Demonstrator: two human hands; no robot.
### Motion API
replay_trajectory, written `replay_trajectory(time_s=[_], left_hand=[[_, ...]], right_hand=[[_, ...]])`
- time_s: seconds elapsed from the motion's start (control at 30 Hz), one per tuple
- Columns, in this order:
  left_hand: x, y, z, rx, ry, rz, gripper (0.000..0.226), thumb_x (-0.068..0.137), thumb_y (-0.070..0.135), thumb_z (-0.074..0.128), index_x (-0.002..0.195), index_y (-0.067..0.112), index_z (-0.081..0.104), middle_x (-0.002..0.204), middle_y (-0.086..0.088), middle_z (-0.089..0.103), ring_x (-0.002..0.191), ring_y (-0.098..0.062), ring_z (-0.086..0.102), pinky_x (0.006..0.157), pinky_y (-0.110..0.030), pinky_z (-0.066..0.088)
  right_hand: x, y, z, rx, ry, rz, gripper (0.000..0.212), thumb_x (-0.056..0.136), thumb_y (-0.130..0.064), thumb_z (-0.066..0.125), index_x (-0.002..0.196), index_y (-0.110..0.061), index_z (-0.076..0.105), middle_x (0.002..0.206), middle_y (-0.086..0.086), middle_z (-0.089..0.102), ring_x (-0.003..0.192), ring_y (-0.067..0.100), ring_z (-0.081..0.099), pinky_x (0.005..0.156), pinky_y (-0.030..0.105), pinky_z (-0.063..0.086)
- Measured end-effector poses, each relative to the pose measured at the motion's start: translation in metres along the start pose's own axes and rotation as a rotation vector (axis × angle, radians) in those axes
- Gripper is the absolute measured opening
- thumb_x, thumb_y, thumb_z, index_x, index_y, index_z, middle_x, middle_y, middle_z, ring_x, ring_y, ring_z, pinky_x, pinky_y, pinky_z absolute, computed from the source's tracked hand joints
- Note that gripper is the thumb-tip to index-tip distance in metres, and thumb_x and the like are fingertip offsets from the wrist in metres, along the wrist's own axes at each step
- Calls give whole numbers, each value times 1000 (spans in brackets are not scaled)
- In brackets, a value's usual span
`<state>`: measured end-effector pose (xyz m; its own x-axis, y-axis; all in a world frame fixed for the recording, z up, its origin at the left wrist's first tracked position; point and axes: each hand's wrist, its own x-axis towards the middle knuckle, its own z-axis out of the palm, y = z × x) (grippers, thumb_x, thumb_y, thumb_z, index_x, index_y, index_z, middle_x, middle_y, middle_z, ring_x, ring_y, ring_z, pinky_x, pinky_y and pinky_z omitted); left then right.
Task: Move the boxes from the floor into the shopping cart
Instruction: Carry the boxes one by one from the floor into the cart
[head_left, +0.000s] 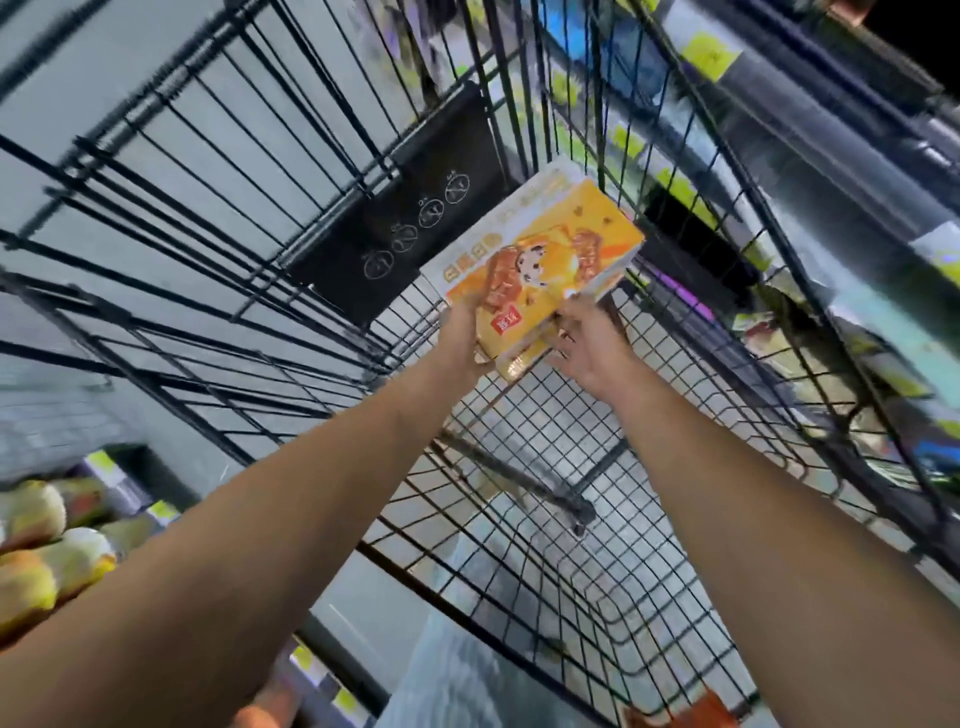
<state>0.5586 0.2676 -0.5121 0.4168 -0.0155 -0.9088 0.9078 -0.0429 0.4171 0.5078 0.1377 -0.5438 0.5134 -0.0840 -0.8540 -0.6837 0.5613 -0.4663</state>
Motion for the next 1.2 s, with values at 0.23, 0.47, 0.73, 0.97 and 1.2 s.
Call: replay_trajectory(time_s=[0.23, 0.47, 0.73, 0.97, 1.2], left_hand=[[-36, -16, 55, 48, 105, 79, 55, 78, 54, 53, 116, 15, 54, 118, 0, 58, 109, -22, 56, 96, -43, 47], [-129, -58, 130, 349, -213, 203, 22, 98, 24, 38, 85, 18, 54, 82, 2, 52, 58, -8, 52, 60, -25, 32], [-252, -203, 227, 600, -316, 319, 19, 95, 27, 45, 79, 20, 54, 80, 5, 58, 69, -11, 50, 63, -25, 34], [-345, -382, 309, 841, -488, 326, 15, 93, 28, 44, 81, 25, 52, 96, 4, 62, 90, -15, 56, 85, -31, 35], [-414, -542, 375, 1124, -716, 344, 15, 91, 35, 46, 82, 27, 54, 105, 5, 64, 80, -8, 58, 68, -26, 38]], right_hand=[[-68, -11, -36, -90, -82, -86, 21, 102, -34, 40, 99, -25, 59, 103, -5, 66, 106, 19, 58, 95, 40, 38], [-164, 2, -122, 82, -31, -226, 20, 100, -29, 42, 93, -18, 56, 95, 0, 68, 84, 17, 63, 69, 30, 47], [-315, 92, -288, 261, 63, -381, 23, 100, -31, 39, 94, -16, 56, 93, 4, 68, 85, 17, 62, 77, 32, 44], [-435, 209, -442, 436, 213, -456, 24, 99, -33, 39, 89, -20, 57, 93, 1, 66, 85, 15, 61, 91, 36, 38], [-537, 333, -563, 735, 440, -536, 21, 100, -30, 39, 91, -20, 55, 94, 2, 64, 84, 16, 61, 73, 30, 45]])
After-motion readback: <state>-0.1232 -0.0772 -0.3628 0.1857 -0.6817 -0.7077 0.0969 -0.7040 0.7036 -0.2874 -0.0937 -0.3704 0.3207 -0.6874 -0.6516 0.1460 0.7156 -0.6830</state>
